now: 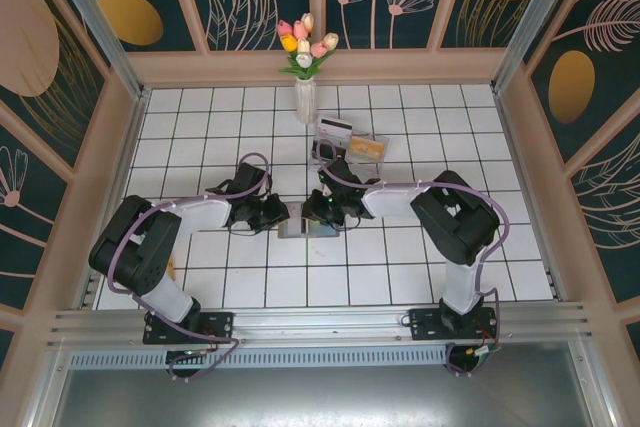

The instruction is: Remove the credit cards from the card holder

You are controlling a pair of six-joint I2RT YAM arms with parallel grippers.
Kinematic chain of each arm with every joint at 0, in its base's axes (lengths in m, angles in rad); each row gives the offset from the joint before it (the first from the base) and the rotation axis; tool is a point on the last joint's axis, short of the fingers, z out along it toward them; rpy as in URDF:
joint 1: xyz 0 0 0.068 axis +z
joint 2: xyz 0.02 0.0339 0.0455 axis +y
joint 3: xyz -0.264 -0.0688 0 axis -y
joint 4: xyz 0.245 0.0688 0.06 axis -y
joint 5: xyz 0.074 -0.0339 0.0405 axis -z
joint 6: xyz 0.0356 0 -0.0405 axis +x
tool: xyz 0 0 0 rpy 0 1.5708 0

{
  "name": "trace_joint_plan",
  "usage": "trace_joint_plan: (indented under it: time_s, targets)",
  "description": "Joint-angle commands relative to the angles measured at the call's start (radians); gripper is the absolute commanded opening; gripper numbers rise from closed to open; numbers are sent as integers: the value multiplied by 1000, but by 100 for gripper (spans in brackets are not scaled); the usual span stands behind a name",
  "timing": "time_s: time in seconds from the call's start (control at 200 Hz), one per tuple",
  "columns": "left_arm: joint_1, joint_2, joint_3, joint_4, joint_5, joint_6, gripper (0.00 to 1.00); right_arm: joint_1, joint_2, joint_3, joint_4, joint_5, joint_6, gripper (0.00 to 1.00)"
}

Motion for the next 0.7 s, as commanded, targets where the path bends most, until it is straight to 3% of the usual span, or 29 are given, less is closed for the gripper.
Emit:
trace_joint_plan:
  time_s: [0.0,0.345,0.696]
  targets:
    - [-5,20,-34,-42,-27,22,14,9,33,12,-7,-24,-19,17]
    - [-4,-5,-50,-46,-83,-17,16,-19,-33,-11,-116,69,-83,2]
    - [-4,-18,-22,-47,-58,-6,18,-57,-133,-105,-29,-48,-161,0]
